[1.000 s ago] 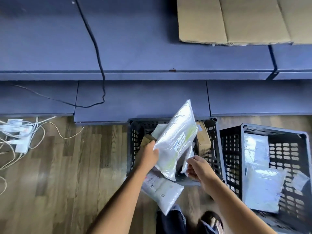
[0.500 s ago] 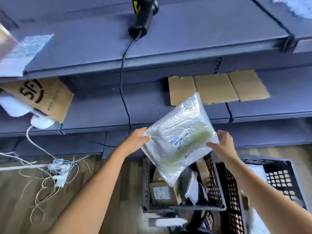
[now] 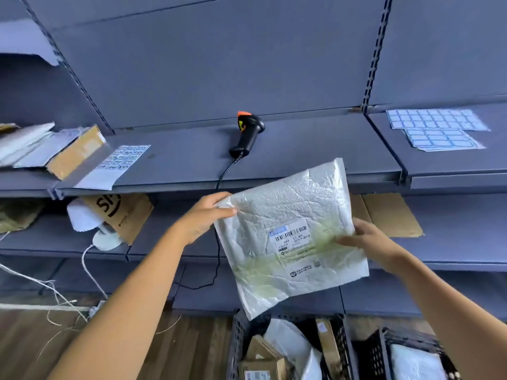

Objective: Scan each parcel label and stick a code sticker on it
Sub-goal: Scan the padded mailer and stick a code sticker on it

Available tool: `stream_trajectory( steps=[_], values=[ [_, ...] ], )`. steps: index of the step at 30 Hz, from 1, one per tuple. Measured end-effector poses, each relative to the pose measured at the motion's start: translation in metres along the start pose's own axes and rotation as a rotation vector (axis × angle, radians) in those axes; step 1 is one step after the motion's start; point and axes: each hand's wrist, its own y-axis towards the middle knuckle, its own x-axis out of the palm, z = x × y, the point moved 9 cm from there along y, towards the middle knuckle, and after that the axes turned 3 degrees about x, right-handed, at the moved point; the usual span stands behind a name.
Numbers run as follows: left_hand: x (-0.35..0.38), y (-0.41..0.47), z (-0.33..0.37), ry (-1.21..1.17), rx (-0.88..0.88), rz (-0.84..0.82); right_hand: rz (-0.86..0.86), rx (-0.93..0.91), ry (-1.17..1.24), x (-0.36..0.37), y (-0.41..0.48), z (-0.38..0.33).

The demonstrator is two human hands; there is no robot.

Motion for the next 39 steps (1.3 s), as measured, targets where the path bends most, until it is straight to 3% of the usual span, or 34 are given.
stream_trajectory(
  steps=[3, 7, 11, 14, 20, 25, 39],
  values=[
    [-0.016, -0.006, 0.022, -0.291, 0.123, 0.129, -0.036, -0.06, 0.17, 0.001, 0.002, -0.029],
    [-0.015, -0.018, 0.036, -0.556, 0.182, 0.12, -0.074, -0.149, 0.285, 0.0, 0.007, -0.064],
    [0.003, -0.025, 0.025, -0.49, 0.103, 0.052, -0.119, -0.198, 0.458, 0.0, 0.013, -0.094],
    [-0.001, -0.028, 0.022, -0.429, 0.102, 0.132, -0.105, -0.229, 0.542, 0.001, 0.014, -0.113],
    [-0.032, -0.021, 0.029, -0.399, 0.144, 0.257, -0.087, -0.284, 0.492, 0.017, 0.017, -0.137],
    [-0.067, 0.001, 0.029, -0.511, 0.114, 0.226, -0.054, -0.314, 0.453, 0.033, 0.034, -0.152],
    [-0.163, 0.056, 0.027, -0.481, 0.126, 0.199, 0.094, -0.314, 0.442, 0.105, 0.083, -0.192]
  ],
)
